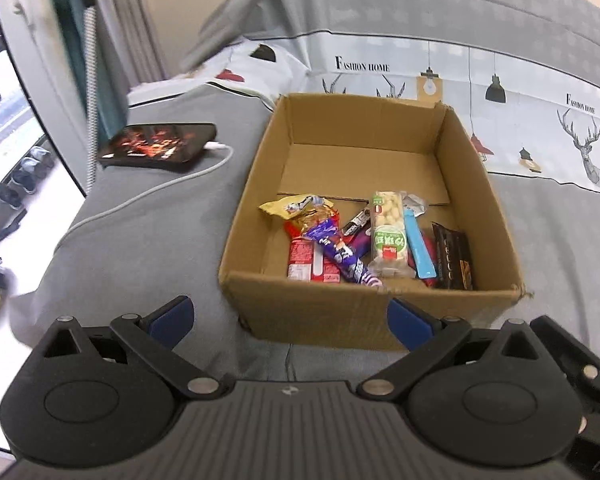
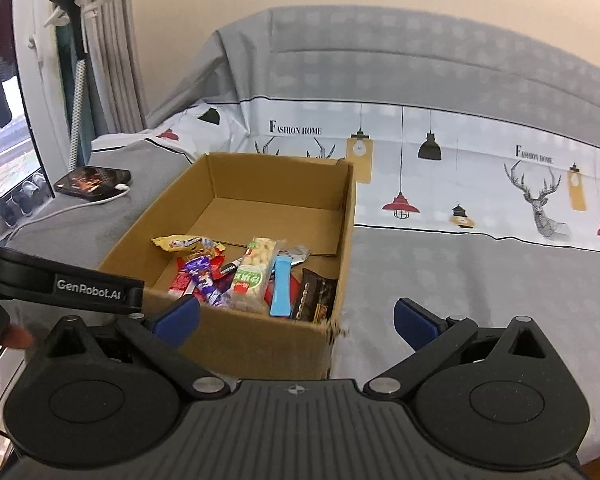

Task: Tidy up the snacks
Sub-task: 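Lift both open tools up away from the box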

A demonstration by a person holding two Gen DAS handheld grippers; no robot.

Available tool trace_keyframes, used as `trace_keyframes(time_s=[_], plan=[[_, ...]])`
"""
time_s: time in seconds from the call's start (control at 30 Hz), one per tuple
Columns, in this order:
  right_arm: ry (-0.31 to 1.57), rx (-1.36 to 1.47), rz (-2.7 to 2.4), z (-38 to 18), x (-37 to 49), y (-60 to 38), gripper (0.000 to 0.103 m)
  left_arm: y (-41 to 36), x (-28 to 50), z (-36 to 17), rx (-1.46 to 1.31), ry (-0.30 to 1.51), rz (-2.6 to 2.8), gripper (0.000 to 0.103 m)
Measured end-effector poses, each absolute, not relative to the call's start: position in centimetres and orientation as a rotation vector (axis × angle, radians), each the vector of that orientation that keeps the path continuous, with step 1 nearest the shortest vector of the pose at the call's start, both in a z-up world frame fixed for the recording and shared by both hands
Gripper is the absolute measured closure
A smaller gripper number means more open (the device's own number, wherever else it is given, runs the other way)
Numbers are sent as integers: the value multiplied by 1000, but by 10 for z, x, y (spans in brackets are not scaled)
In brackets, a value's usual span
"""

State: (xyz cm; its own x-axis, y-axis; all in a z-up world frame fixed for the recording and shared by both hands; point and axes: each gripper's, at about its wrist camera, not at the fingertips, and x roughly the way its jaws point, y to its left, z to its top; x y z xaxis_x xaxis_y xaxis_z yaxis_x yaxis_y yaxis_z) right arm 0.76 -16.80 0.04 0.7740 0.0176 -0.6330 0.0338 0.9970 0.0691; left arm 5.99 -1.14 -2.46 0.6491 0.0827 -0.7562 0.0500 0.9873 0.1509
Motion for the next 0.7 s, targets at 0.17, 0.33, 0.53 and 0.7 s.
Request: trace_keyframes(time_s=[0.17, 0.33, 0.53, 0.7], plan=[[653, 45, -6, 11, -15, -165, 1, -8, 31, -18, 164, 838, 17, 0], [641, 30, 1, 18, -31, -162, 1, 1, 9, -14, 80, 805, 77, 0], [600, 4, 13, 29, -48, -159, 1, -4, -9, -5, 133, 754, 53, 0], [581, 3, 12, 34, -56, -158, 1, -5, -17, -4, 141, 765, 43, 0]])
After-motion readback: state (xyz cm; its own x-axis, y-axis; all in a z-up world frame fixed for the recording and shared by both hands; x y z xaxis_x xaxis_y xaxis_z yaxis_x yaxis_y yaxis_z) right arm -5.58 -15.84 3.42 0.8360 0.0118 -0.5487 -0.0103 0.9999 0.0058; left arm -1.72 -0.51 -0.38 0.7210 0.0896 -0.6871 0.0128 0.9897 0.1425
